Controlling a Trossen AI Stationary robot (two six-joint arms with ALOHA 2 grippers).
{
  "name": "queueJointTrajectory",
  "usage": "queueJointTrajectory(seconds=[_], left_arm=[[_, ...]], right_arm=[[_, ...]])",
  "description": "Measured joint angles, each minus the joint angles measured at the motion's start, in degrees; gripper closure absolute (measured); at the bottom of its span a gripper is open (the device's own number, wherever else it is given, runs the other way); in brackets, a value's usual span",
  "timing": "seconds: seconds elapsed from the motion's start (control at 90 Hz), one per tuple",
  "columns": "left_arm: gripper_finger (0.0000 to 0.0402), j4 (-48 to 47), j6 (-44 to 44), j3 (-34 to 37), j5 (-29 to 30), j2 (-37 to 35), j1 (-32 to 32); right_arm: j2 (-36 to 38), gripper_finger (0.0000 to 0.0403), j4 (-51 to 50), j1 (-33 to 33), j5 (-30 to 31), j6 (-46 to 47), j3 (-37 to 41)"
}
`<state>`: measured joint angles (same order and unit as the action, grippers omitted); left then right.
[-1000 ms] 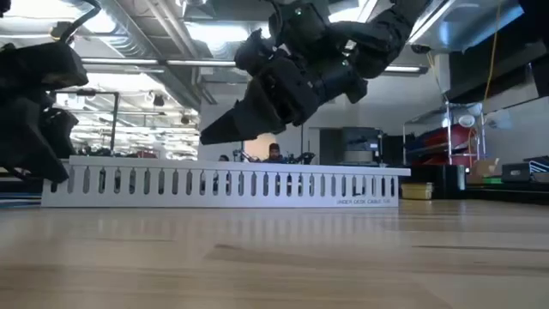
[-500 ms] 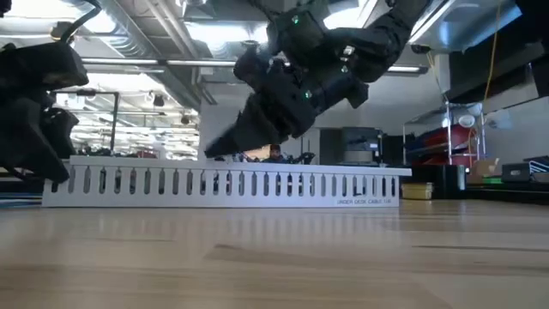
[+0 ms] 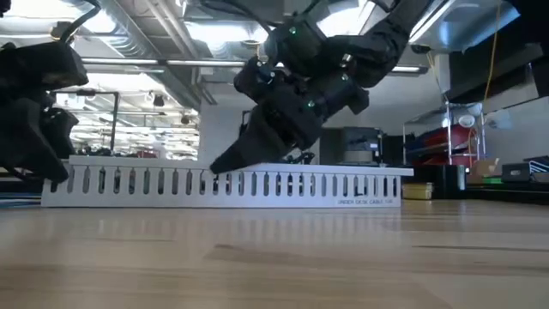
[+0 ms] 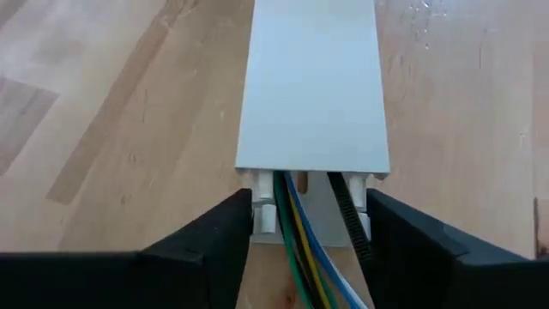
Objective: Ziptie cables
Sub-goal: Close the white cable duct
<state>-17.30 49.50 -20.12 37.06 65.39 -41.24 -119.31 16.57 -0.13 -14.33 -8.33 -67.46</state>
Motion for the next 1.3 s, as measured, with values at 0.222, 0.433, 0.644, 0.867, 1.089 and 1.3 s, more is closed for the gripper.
queueJointTrajectory(seconds=[0.222, 0.433, 0.644, 0.867, 1.089, 1.3], left_arm=[[0.0203, 0.15, 0.02, 0.0, -0.07, 0.0, 0.0], [0.0203, 0.46, -1.2, 0.0, -0.51, 0.02, -0.02], [0.0203, 0.11, -1.32, 0.1, -0.99, -0.07, -0.16], [0.0203, -0.1, -0.85, 0.11, -1.03, -0.02, -0.18], [0.0203, -0.18, -0.33, 0.11, -0.94, 0.0, -0.17], [0.0203, -0.26, -0.22, 0.09, -0.83, 0.0, -0.09]], right_arm=[[0.0, 0.0183, 0.08, -0.73, -2.73, 2.68, 0.0], [-1.01, 0.0186, 2.23, -0.1, -2.12, 3.62, -0.83], [-5.13, 0.0187, -0.92, 0.75, -2.13, 3.86, -6.9], [-6.02, 0.0187, -4.51, 1.37, -2.09, 3.07, -9.92], [-6.37, 0.0187, -3.84, 2.9, 0.29, 1.39, -10.01], [-6.58, 0.0187, -2.57, 2.96, 0.44, 0.95, -10.01]])
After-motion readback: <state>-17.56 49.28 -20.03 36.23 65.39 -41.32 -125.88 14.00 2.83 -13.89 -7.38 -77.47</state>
